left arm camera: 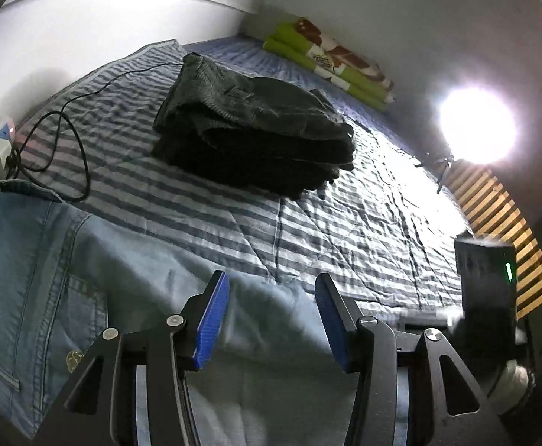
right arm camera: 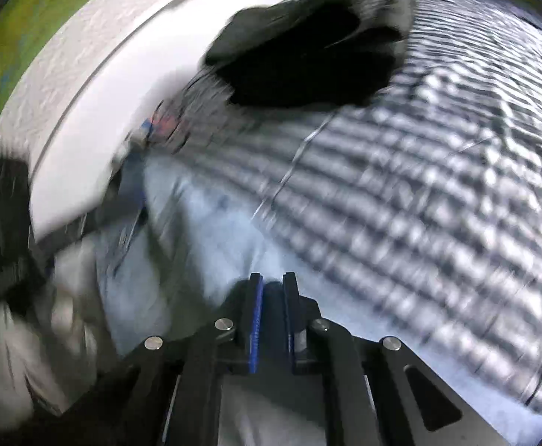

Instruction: Organize objects

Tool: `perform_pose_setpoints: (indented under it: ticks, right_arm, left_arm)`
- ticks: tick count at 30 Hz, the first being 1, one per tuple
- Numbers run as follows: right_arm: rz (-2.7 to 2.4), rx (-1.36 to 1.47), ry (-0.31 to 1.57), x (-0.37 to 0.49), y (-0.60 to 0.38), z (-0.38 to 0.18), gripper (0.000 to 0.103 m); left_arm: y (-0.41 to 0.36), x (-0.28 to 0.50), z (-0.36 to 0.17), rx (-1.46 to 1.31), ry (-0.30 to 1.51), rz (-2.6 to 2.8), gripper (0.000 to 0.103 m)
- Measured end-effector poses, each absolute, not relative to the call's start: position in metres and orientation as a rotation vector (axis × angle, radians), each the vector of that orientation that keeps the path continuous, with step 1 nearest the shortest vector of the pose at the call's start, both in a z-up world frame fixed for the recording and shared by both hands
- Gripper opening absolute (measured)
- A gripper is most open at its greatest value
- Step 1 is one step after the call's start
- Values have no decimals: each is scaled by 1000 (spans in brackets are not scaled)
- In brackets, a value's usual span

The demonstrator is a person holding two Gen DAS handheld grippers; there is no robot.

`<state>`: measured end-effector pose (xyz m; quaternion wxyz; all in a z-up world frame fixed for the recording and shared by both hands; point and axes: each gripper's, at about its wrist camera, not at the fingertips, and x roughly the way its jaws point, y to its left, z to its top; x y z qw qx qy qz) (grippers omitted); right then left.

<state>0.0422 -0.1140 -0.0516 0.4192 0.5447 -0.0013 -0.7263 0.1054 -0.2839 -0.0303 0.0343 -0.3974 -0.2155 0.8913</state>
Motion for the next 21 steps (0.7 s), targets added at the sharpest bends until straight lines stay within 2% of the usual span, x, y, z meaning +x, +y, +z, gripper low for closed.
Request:
perform_pose_setpoints:
  ticks: [8,13,16,18,21]
  right_arm:
    - [-1736,1349,157,104,-126,-72,7]
    - [-1768,1247,74,93,-109,-34,9]
    - [-1888,1170,-16,64,-95,-3,17]
    - [-1972,1235,-52,30,-96,-6,17]
    - [-1949,1398,-92,-1,-112,-44,17]
  left_arm:
    - [-283,99,-55,-1329,-636,2698,52]
    - [-287,94,-89,-1480,-644,2641,52]
    - [-287,97,-90,-1474,-617,2644,52]
    - [-285,97,-91,-1481,-607,2648,52]
    - [-283,96,-88,-1481,-591,2651,52]
